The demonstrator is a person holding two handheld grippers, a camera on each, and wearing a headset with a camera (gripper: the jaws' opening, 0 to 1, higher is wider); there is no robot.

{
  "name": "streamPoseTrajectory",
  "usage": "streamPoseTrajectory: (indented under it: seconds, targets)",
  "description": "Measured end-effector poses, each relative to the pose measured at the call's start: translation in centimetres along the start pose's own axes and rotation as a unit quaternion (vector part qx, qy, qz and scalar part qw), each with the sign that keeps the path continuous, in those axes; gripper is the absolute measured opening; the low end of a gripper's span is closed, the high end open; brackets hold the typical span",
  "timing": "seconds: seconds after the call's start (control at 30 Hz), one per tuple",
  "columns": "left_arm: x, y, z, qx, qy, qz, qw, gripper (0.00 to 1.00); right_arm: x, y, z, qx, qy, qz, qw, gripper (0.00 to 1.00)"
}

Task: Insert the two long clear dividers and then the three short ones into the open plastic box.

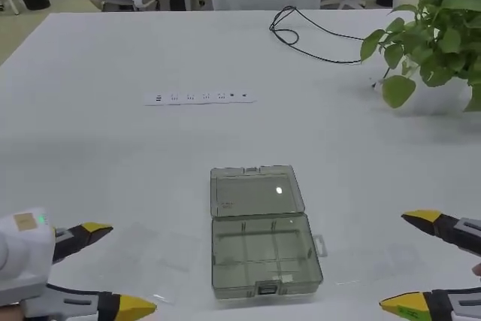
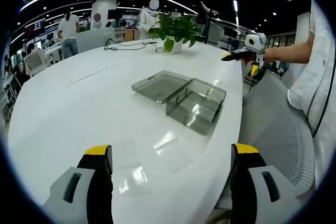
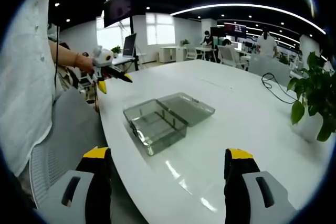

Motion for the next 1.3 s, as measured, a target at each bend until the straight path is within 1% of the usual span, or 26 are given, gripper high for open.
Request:
streamPoseTrajectory:
  seconds: [0.03,0.1,0.17,0.2,0.3,0.33,0.43,0.5,0.53,0.57,0.67,0.73,0.8,0.83,0.87,0.9,0.97,1.0,1.03,1.07,1.1,1.13,1.17,1.2,1.23,1.3]
  targets:
    - [0.0,-0.1,0.1,0.003,0.002,0.003,1.0000,0.95,0.0,0.0,0.0,0.000,0.000,0.000,1.0000,0.90]
    - [0.0,-0.2,0.5,0.008,0.008,0.007,0.9999,0.91,0.0,0.1,0.0,0.000,0.000,-0.001,1.0000,0.89]
    - [-0.1,-0.3,0.8,0.012,0.014,0.010,0.9998,0.90,0.0,0.1,0.0,0.000,0.000,-0.001,1.0000,0.89]
    - [-0.1,-0.6,1.2,0.021,0.021,0.019,0.9994,0.89,0.0,0.1,0.0,-0.001,0.000,-0.001,1.0000,0.89]
    - [-0.1,-0.9,1.9,0.038,0.033,0.026,0.9984,0.82,-0.1,0.2,0.0,-0.001,0.000,-0.002,1.0000,0.89]
    - [-0.1,-1.2,2.2,0.050,0.040,0.035,0.9973,0.81,-0.1,0.2,0.0,-0.002,-0.001,-0.003,1.0000,0.89]
    - [-0.1,-1.5,2.7,0.057,0.047,0.044,0.9963,0.78,-0.1,0.2,-0.1,-0.002,-0.001,-0.003,1.0000,0.88]
    - [-0.1,-1.8,2.8,0.069,0.050,0.055,0.9948,0.75,-0.2,0.2,-0.1,-0.003,0.000,-0.004,1.0000,0.88]
    - [-0.1,-1.8,2.9,0.069,0.052,0.053,0.9949,0.74,-0.2,0.2,-0.1,-0.003,0.000,-0.005,1.0000,0.88]
    - [-0.2,-1.9,3.1,0.071,0.057,0.058,0.9941,0.73,-0.2,0.3,-0.1,-0.003,0.000,-0.005,1.0000,0.88]
    - [-0.4,-2.2,3.4,0.084,0.060,0.070,0.9922,0.70,-0.3,0.3,-0.1,-0.005,0.001,-0.006,1.0000,0.88]
    - [-0.5,-2.5,3.7,0.086,0.067,0.080,0.9908,0.66,-0.4,0.4,-0.1,-0.005,0.001,-0.006,1.0000,0.88]
    - [-0.5,-3.0,4.1,0.101,0.077,0.098,0.9870,0.61,-0.4,0.4,-0.1,-0.006,0.001,-0.007,1.0000,0.88]
    - [-0.6,-2.9,4.2,0.099,0.078,0.094,0.9875,0.59,-0.4,0.4,-0.1,-0.006,0.001,-0.008,1.0000,0.88]
    - [-0.7,-3.0,4.3,0.101,0.080,0.095,0.9872,0.57,-0.4,0.4,-0.1,-0.006,0.001,-0.008,1.0000,0.88]
    - [-0.6,-3.3,4.6,0.111,0.087,0.104,0.9845,0.56,-0.5,0.4,-0.1,-0.006,0.002,-0.008,0.9999,0.88]
    - [-0.8,-3.3,4.8,0.118,0.089,0.102,0.9837,0.55,-0.5,0.5,-0.2,-0.006,0.002,-0.009,0.9999,0.88]
    - [-0.9,-3.5,4.9,0.128,0.091,0.110,0.9814,0.54,-0.6,0.5,-0.2,-0.006,0.002,-0.009,0.9999,0.88]
    - [-1.0,-3.7,5.0,0.130,0.093,0.117,0.9802,0.54,-0.6,0.5,-0.2,-0.007,0.002,-0.010,0.9999,0.88]
    - [-1.1,-3.7,5.0,0.128,0.094,0.119,0.9802,0.53,-0.6,0.5,-0.2,-0.007,0.002,-0.010,0.9999,0.88]
    - [-1.1,-3.8,5.1,0.129,0.097,0.125,0.9789,0.53,-0.6,0.5,-0.3,-0.007,0.002,-0.011,0.9999,0.88]
    - [-1.1,-4.3,5.1,0.133,0.100,0.142,0.9757,0.52,-0.7,0.5,-0.3,-0.008,0.002,-0.011,0.9999,0.87]
    - [-1.2,-4.3,5.1,0.132,0.099,0.144,0.9757,0.51,-0.7,0.5,-0.3,-0.008,0.002,-0.011,0.9999,0.87]
    - [-1.3,-4.5,5.2,0.133,0.101,0.151,0.9744,0.51,-0.8,0.5,-0.3,-0.008,0.002,-0.011,0.9999,0.87]
    - [-1.3,-4.7,5.3,0.135,0.103,0.161,0.9723,0.50,-0.8,0.5,-0.2,-0.008,0.003,-0.012,0.9999,0.87]
    - [-1.6,-4.9,5.3,0.137,0.104,0.167,0.9708,0.51,-0.9,0.5,-0.2,-0.008,0.003,-0.012,0.9999,0.87]
Point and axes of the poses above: the centre of the closed fingertips' face, and the gripper's own axes: x roughly backward along the fingers, z roughly to its left, y roughly out of its top, the point moved 2 cm from there along x, roughly backward along the fingers, and after that the axes turned 8 degrees about z, right-handed, at the moved point
